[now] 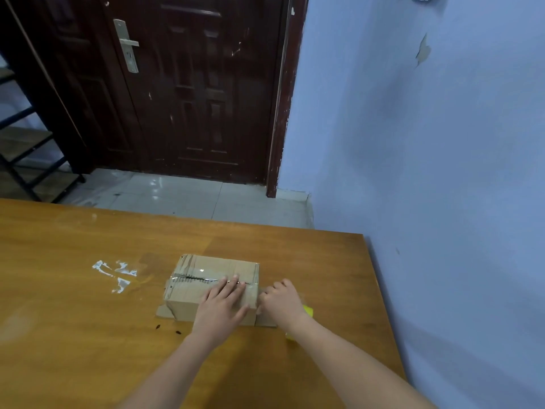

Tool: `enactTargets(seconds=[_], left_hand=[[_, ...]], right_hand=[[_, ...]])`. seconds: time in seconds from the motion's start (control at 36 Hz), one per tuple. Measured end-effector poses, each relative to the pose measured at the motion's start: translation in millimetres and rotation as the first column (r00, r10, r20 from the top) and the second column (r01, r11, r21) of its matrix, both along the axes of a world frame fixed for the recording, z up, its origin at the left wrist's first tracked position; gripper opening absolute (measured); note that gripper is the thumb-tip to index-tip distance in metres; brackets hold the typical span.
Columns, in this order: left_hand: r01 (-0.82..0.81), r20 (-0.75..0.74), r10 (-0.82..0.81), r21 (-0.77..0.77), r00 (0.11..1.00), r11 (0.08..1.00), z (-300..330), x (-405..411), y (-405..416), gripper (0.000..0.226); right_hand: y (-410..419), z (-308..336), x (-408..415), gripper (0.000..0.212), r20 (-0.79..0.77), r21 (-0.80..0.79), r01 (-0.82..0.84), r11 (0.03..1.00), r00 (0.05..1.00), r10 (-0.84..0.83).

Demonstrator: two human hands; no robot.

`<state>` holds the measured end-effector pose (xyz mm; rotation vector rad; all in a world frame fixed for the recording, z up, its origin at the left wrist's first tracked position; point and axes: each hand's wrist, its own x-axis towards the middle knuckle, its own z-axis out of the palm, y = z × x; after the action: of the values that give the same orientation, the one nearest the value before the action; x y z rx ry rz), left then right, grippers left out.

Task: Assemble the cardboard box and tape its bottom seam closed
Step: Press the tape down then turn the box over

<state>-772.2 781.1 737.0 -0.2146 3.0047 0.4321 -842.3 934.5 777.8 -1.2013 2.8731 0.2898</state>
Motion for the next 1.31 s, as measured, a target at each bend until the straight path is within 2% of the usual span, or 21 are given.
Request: enactTargets(seconds=[0.06,0.14,0.19,0.36,0.47,0.53,0.64,0.69,0.78,0.89,0.94,1.03,1.14,1.22,1.25,1.31], left_hand=[[-0.006,0.005,0.006,0.013,1.0,1.0,0.5,-0.4,-0.2,0.062],[-0.015,0.01,0.014,0.041,1.0,0.999,1.2,-0.7,-0.8,0.061],[-0.016,0.012,0.015,0.05,1.0,0.999,1.4,-0.7,-0.5,0.061],[-0.01,0.019,0.009,0.076,1.0,0.997,1.2,-1.1,-1.7,0.059],[-0.014,0.024,0.011,0.086,1.0,0.996,3.2,-1.2,-2.2,0.059],[-0.013,0.033,0.011,0.08,0.999,0.997,4.2,-1.3,-1.8,0.06],[-0.01,0.032,0.007,0.091,0.999,0.996,5.7,-0.4,-2.2,0.06],[-0.012,0.029,0.01,0.09,1.0,0.996,5.8,0.7,-2.8,0.059],[-0.022,0.015,0.021,0.104,1.0,0.994,5.2,2.6,-1.5,0.059],[-0.025,-0.002,0.025,0.141,1.0,0.99,6.6,1.7,-0.9,0.059],[-0.028,-0.03,0.035,0.207,0.999,0.978,7.7,1.8,-2.0,0.058],[-0.09,-0.111,0.137,0.354,0.984,0.931,11.3,7.3,-4.3,0.053],[-0.269,-0.286,0.37,0.337,0.884,0.902,15.7,21.7,-5.5,0.03],[-0.383,-0.192,0.521,0.48,0.832,0.789,15.7,38.9,-2.9,0.003],[-0.397,-0.122,0.526,0.521,0.842,0.756,12.8,44.3,-2.2,0.004],[-0.396,-0.025,0.475,0.515,0.88,0.761,4.4,54.0,-1.8,0.012]], right_hand=[[-1.0,3.3,-5.1,0.044,0.022,0.028,-0.012,1.0,1.0,0.011],[-2.1,-2.9,-15.6,0.044,0.142,0.093,-0.071,0.993,0.988,0.057],[-3.2,-5.9,-20.5,0.047,0.222,0.119,-0.031,0.992,0.975,0.003],[-9.8,-5.4,-33.8,0.052,0.254,0.226,-0.049,0.973,0.967,-0.01],[-15.4,-2.1,-42.8,0.04,0.262,0.259,-0.053,0.964,0.965,-0.017],[-14.9,-3.0,-43.6,0.033,0.269,0.239,-0.027,0.971,0.962,-0.04],[-9.3,-7.9,-38.6,0.041,0.306,0.192,0.066,0.979,0.944,-0.124],[-4.3,-9.1,-39.2,0.034,0.299,0.159,0.105,0.982,0.942,-0.149],[4.6,-6.8,-43.8,0.039,0.3,0.096,0.162,0.982,0.936,-0.183],[9.7,-0.9,-51.4,0.039,0.315,-0.082,0.285,0.955,0.917,-0.246],[7.7,2.0,-54.2,0.038,0.363,-0.183,0.357,0.916,0.89,-0.275],[-3.0,4.0,-57.0,0.049,0.498,-0.245,0.416,0.876,0.829,-0.255],[-23.1,2.8,-56.7,0.064,0.673,-0.215,0.44,0.872,0.714,-0.194],[-33.7,-3.5,-52.5,0.067,0.72,-0.204,0.438,0.876,0.673,-0.169],[-35.9,-5.4,-51.0,0.065,0.723,-0.218,0.452,0.865,0.67,-0.168],[-37.9,-8.3,-48.3,0.063,0.727,-0.243,0.482,0.842,0.665,-0.171]])
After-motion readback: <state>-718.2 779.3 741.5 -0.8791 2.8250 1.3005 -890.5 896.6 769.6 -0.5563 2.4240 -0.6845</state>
